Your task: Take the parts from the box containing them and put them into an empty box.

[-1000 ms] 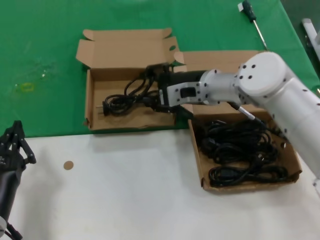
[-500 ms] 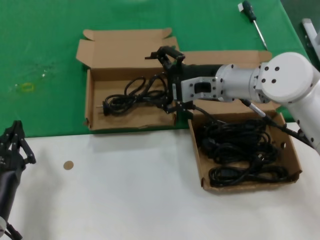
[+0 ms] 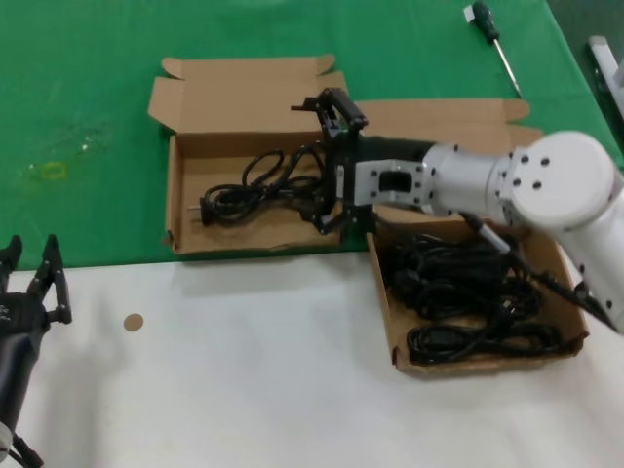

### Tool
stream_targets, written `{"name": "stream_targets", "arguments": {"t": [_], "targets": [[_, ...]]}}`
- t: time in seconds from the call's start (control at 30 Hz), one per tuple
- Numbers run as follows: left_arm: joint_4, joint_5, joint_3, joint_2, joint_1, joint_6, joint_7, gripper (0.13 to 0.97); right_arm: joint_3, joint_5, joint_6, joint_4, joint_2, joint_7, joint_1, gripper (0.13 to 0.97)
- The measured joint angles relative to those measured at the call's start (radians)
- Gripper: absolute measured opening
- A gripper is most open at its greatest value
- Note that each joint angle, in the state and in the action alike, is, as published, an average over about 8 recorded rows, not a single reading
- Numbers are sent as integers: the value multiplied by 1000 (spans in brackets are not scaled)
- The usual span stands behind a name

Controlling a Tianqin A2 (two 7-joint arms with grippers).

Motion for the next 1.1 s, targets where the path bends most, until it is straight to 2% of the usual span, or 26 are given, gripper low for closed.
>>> {"name": "stream_targets", "arguments": {"t": [0.17, 0.43, 0.53, 0.8, 0.83, 1.1], "targets": [[0, 0, 0, 0, 0, 0, 0, 282, 32, 29, 45, 38, -2, 31, -60, 926], [0, 0, 0, 0, 0, 0, 0, 455, 86, 77, 121, 102, -5, 83, -161, 963], [0, 0, 0, 0, 0, 0, 0, 455, 106, 95, 149, 126, -7, 102, -199, 964], [0, 0, 0, 0, 0, 0, 0, 679, 160, 143, 226, 190, -10, 155, -300, 966], [0, 0, 0, 0, 0, 0, 0, 679, 167, 149, 235, 198, -11, 161, -313, 966], [0, 0, 0, 0, 0, 0, 0, 846, 221, 197, 311, 262, -14, 213, -414, 966]]}}
